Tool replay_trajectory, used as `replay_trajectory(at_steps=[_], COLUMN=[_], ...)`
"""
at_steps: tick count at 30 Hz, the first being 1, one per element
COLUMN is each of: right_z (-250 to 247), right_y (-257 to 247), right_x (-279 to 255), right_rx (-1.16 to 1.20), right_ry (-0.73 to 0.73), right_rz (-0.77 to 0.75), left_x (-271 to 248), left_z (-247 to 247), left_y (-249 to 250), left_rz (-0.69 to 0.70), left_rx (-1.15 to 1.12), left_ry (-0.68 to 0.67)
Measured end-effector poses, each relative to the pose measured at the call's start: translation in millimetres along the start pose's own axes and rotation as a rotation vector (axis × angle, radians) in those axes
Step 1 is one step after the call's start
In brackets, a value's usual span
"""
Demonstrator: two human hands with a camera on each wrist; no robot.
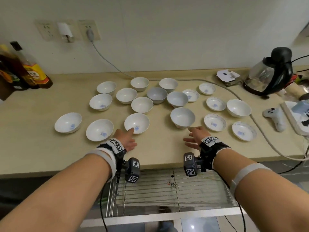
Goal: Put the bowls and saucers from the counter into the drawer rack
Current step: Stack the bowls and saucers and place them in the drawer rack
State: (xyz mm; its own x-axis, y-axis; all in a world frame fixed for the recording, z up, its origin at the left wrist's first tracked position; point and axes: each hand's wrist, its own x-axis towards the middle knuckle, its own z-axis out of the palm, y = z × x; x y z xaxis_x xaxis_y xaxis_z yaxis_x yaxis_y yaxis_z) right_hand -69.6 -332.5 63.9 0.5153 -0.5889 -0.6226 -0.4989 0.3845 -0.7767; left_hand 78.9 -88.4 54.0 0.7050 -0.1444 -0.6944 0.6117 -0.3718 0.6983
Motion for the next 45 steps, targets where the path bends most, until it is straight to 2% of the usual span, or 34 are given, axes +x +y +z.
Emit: replay_trajectory(at_steps=[4,8,12,15,17,21,26,29,32,35,41,45], right_z=[8.7,9.3,18.5,31.1,45.4,87.8,148.5,182.8,214.8,242.6,281.7,296.0], right_y=[-27.1,-32.9,-34.5,-20.9,-22.1,-51.1,-59.6,-56.5,-49.9,-39.4,-18.1,-11.3], right_x=[33.6,57.8,60.6,87.7,84.9,26.9,-8.5,-24.2,-37.5,-46.6,-53.0,-56.3], right_rx=[-0.016,-0.379,-0.411,-0.369,-0.306,-0.18,-0.219,-0.236,-0.268,-0.25,-0.308,-0.379], right_ry=[0.023,0.107,0.057,0.004,-0.077,-0.246,-0.394,-0.452,-0.43,-0.358,-0.257,-0.182], right_rz=[0.025,-0.041,-0.119,-0.148,-0.162,-0.152,-0.159,-0.181,-0.195,-0.163,-0.12,-0.115], left_x=[19.8,25.0,20.6,8.2,1.5,-9.6,-6.1,2.1,18.1,37.7,70.7,81.7], left_z=[21.9,31.5,31.4,22.0,6.7,-44.5,-133.6,-183.4,-222.5,-247.5,-269.6,-274.7], left_y=[8.5,14.3,20.0,29.4,40.6,56.3,46.8,36.5,29.9,27.8,19.0,15.7], left_rz=[-0.025,-0.092,0.028,0.127,0.196,0.284,0.255,0.25,0.255,0.235,0.208,0.212], left_rx=[-0.122,-0.2,-0.02,0.047,0.039,-0.02,-0.126,-0.112,-0.08,-0.053,0.009,0.053], left_ry=[0.08,0.158,0.175,0.152,0.177,0.285,0.435,0.523,0.558,0.525,0.415,0.396])
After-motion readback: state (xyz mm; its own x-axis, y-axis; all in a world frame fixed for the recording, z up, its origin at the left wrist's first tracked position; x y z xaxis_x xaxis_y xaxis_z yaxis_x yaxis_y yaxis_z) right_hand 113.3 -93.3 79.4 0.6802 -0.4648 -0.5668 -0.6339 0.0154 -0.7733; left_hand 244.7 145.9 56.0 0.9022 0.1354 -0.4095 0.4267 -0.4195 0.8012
